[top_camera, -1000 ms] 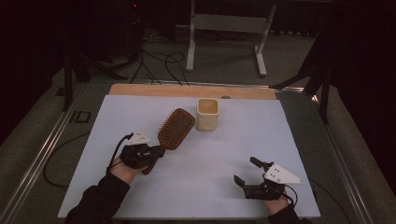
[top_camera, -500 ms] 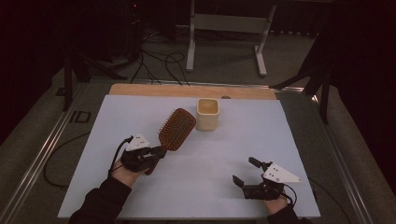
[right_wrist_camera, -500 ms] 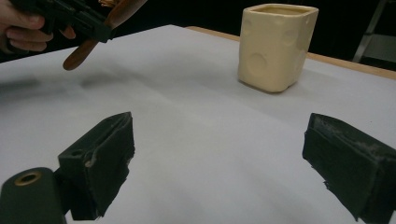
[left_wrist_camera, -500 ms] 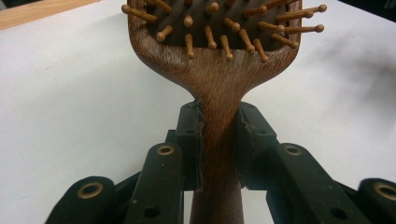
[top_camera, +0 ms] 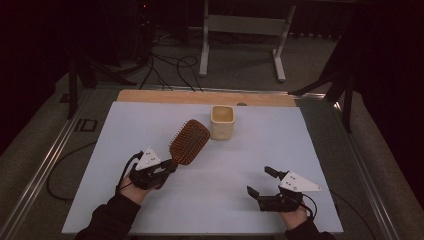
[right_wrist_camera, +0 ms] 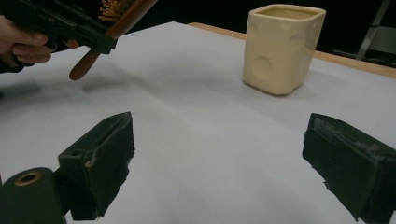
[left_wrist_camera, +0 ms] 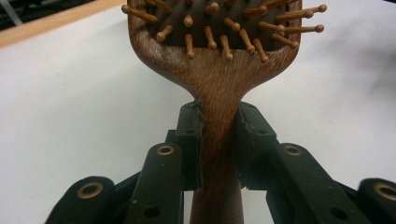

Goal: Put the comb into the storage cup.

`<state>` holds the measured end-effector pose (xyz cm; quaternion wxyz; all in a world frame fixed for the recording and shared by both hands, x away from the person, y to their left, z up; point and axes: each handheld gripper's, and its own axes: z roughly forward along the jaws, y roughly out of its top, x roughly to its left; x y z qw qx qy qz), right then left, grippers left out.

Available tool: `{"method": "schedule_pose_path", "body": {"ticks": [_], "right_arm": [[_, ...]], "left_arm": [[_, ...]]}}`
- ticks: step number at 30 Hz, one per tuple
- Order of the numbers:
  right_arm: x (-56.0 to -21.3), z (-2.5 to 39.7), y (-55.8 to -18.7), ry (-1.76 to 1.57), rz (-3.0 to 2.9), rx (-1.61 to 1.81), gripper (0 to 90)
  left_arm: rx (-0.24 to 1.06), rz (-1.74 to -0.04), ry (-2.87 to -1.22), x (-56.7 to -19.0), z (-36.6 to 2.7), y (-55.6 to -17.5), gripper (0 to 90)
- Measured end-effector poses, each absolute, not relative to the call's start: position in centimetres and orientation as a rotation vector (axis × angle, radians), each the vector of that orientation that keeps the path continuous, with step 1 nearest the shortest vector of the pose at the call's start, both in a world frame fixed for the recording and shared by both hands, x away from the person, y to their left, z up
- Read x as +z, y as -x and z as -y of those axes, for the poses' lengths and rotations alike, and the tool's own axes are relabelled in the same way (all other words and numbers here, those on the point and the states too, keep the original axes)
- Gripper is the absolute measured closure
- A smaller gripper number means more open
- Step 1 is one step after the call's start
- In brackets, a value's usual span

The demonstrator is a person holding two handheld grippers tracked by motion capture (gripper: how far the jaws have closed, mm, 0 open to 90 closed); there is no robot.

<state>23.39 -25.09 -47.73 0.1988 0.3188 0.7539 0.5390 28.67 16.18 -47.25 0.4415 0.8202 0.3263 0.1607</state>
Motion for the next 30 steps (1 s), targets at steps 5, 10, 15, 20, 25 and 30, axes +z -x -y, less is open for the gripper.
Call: {"method": "schedule_pose_path", "body": {"ticks": [5, 10, 15, 20, 25, 30], "right_arm": [[-46.0, 24.5, -23.6, -0.888, -2.152, 1.497, 8.8], [-44.0, 23.6, -24.0, -0.873, -2.168, 1.49, 8.7], [-43.0, 23.3, -24.2, -0.847, -2.17, 1.496, 8.7], [-41.7, 22.8, -24.6, -0.863, -2.18, 1.479, 8.6], [-41.3, 22.4, -25.3, -0.879, -2.173, 1.484, 8.6], [-40.6, 21.6, -26.1, -0.88, -2.174, 1.493, 8.1]], "left_arm": [[0.388, -0.805, -2.03, -47.3, -16.3, -28.6, 74.1], [0.389, -0.792, -2.027, -47.2, -16.2, -28.4, 74.1], [0.38, -0.791, -2.022, -47.3, -16.2, -28.4, 74.1], [0.37, -0.796, -2.015, -47.3, -16.3, -28.5, 74.1], [0.371, -0.798, -2.009, -47.3, -16.3, -28.4, 74.1], [0.373, -0.799, -2.008, -47.3, -16.4, -28.5, 74.1]]}}
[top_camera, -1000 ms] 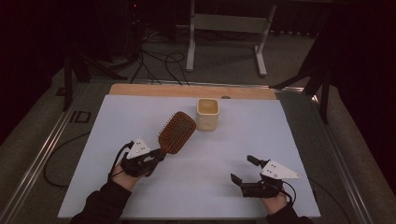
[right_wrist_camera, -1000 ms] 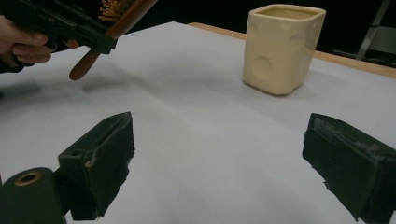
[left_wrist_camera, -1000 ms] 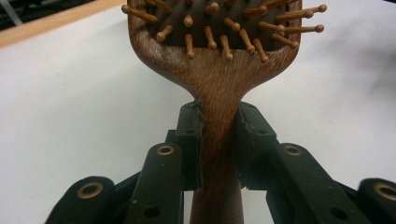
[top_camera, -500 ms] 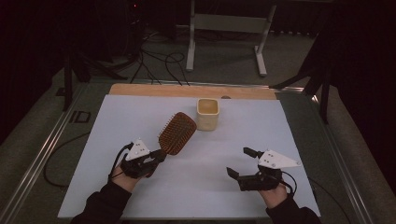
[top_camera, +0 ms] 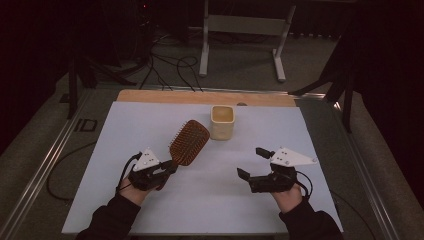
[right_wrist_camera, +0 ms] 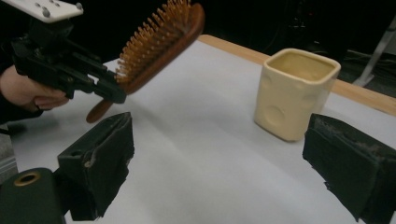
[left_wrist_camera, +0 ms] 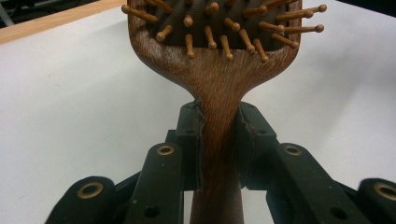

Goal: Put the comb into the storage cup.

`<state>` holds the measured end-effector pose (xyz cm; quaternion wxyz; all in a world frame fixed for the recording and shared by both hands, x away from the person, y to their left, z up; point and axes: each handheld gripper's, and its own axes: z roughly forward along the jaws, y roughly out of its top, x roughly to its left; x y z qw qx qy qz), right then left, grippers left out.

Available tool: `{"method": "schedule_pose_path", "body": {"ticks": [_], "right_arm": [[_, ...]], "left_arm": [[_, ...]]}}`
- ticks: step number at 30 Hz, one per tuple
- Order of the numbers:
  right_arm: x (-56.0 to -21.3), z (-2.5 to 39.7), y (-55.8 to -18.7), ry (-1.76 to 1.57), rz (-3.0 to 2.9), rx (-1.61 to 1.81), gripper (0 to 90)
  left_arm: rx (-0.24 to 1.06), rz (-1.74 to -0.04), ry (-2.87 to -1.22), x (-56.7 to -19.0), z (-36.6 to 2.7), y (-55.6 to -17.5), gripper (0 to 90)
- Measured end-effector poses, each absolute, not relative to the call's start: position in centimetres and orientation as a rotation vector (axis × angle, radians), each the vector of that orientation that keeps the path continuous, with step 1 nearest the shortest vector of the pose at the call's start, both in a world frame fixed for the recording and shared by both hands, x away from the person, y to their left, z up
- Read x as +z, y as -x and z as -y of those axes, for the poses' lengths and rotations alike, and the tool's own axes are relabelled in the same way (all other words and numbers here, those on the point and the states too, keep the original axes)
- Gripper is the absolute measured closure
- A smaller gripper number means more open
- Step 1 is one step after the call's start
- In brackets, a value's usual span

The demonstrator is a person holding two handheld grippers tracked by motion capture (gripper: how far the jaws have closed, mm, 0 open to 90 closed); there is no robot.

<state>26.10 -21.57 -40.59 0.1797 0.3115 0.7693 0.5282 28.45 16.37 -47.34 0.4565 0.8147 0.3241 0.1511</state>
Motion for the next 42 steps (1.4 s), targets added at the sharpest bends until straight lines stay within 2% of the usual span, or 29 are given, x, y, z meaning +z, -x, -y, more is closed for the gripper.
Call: {"method": "schedule_pose_path", "body": {"ticks": [30, 42], "right_arm": [[-37.8, 17.4, -30.1, -0.894, -2.167, 1.566, 7.4], [-37.9, 15.1, -31.9, -0.981, -2.184, 1.606, 7.5]], "left_arm": [[0.367, -0.812, -1.979, -47.3, -16.7, -28.6, 74.1], [0.362, -0.808, -1.973, -47.3, -16.7, -28.6, 74.1]]}}
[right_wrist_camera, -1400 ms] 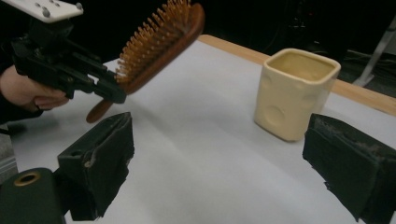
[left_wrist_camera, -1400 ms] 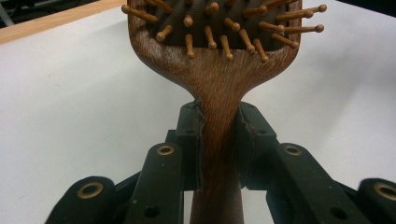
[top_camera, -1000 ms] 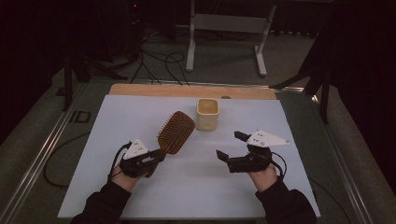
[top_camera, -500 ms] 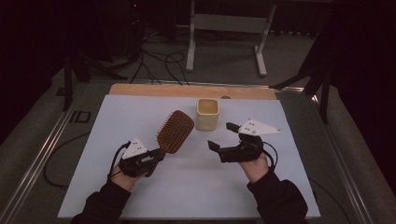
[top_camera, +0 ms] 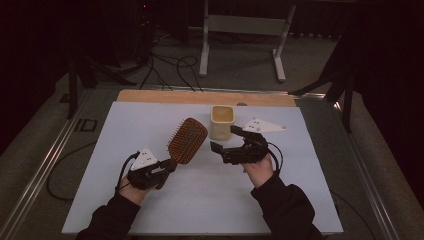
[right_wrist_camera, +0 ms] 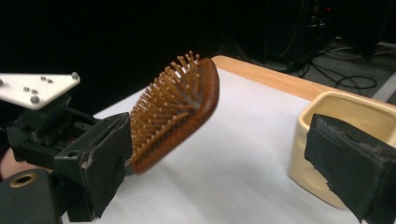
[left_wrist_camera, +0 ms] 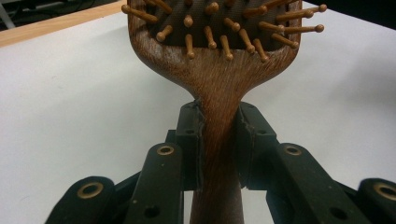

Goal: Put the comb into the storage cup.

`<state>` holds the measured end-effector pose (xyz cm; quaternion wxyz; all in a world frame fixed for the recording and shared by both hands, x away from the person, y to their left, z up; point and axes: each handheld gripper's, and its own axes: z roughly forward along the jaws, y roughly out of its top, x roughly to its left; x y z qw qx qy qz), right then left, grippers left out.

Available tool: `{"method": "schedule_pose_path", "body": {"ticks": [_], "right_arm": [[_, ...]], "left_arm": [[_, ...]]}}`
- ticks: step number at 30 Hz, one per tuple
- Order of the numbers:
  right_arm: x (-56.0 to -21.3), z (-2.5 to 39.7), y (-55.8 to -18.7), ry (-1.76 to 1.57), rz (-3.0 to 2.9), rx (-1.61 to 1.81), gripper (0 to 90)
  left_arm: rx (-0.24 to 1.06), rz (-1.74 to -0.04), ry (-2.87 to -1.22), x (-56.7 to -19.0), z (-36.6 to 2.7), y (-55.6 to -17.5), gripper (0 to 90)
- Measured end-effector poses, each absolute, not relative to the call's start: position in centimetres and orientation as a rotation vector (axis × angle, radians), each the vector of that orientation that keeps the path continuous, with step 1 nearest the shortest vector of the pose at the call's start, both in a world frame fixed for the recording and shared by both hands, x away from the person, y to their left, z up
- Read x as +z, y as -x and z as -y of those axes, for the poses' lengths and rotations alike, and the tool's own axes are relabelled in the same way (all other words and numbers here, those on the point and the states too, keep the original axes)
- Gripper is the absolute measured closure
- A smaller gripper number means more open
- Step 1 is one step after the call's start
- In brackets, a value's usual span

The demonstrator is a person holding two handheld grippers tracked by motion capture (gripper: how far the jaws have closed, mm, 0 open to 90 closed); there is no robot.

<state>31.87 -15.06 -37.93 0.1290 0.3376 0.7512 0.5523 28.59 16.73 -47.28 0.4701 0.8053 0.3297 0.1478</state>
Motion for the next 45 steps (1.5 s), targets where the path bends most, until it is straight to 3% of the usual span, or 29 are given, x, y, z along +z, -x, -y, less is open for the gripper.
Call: {"method": "schedule_pose_path", "body": {"ticks": [37, 45], "right_arm": [[-40.0, 10.9, -35.6, -1.374, -2.25, 1.85, 8.5], [-40.6, 9.5, -35.2, -1.377, -2.339, 1.821, 22.2]], "left_arm": [[0.362, -0.777, -1.964, -47.3, -16.5, -28.5, 74.1], [0.362, -0.773, -1.961, -47.3, -16.4, -28.4, 74.1]]}}
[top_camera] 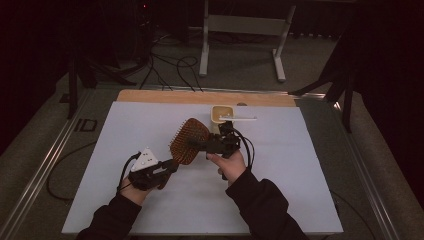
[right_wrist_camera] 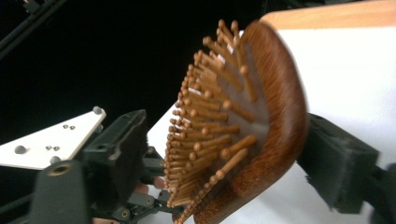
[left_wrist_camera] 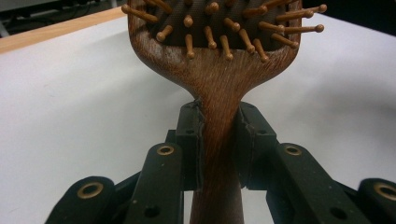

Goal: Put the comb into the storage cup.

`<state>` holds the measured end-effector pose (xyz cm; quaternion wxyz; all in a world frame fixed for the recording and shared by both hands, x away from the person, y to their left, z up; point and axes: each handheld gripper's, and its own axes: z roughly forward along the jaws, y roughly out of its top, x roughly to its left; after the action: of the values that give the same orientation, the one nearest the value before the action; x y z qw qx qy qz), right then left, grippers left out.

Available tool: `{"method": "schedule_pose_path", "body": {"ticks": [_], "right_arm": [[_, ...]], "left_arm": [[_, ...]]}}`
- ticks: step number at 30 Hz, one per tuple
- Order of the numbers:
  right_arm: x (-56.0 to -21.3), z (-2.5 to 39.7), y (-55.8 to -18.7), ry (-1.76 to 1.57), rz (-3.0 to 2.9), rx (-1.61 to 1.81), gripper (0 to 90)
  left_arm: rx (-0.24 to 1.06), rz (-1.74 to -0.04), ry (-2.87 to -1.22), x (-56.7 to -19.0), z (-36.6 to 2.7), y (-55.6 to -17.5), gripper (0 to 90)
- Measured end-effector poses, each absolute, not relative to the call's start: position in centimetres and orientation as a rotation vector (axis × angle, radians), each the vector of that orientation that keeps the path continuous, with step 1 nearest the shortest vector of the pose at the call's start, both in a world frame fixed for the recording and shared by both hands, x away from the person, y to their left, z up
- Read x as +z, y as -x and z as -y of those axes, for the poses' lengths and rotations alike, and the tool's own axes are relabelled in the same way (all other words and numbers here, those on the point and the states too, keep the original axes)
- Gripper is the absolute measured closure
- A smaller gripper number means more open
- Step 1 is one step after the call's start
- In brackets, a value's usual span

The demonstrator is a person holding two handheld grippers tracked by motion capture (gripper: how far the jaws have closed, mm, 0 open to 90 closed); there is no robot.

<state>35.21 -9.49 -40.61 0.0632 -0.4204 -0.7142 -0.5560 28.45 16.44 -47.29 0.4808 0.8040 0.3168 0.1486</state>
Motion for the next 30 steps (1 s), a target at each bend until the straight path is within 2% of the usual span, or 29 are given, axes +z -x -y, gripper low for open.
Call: {"method": "schedule_pose_path", "body": {"ticks": [1, 2, 3, 4, 5, 26, 27, 30], "right_arm": [[-40.79, 9.21, -35.16, 1.263, 2.161, -1.66, 28.9], [-40.79, 9.21, -35.16, 1.263, 2.161, -1.66, 28.9], [-40.91, 9.01, -35.12, 1.259, 2.16, -1.649, 34.9], [-40.91, 9.01, -35.12, 1.259, 2.16, -1.649, 34.9], [-40.98, 8.84, -35.06, 1.26, 2.168, -1.635, 39.4], [-41.06, 9.55, -34.91, 1.287, 2.072, -1.648, 53.8], [-40.82, 9.51, -34.8, 1.274, 2.093, -1.654, 54.3], [-40.48, 9.5, -34.71, 1.267, 2.128, -1.656, 54.5]], "left_arm": [[0.364, -0.77, -1.961, -47.28, -16.45, -28.44, 74.1], [0.364, -0.77, -1.961, -47.28, -16.45, -28.44, 74.1], [0.361, -0.768, -1.959, -47.27, -16.46, -28.45, 74.1], [0.361, -0.768, -1.959, -47.27, -16.46, -28.45, 74.1], [0.358, -0.768, -1.956, -47.26, -16.48, -28.45, 74.1], [0.353, -0.759, -1.967, -47.52, -15.93, -28.53, 73.3], [0.335, -0.761, -1.951, -47.52, -15.93, -28.61, 72.1], [0.311, -0.779, -1.97, -47.5, -15.75, -28.79, 52.0]]}}
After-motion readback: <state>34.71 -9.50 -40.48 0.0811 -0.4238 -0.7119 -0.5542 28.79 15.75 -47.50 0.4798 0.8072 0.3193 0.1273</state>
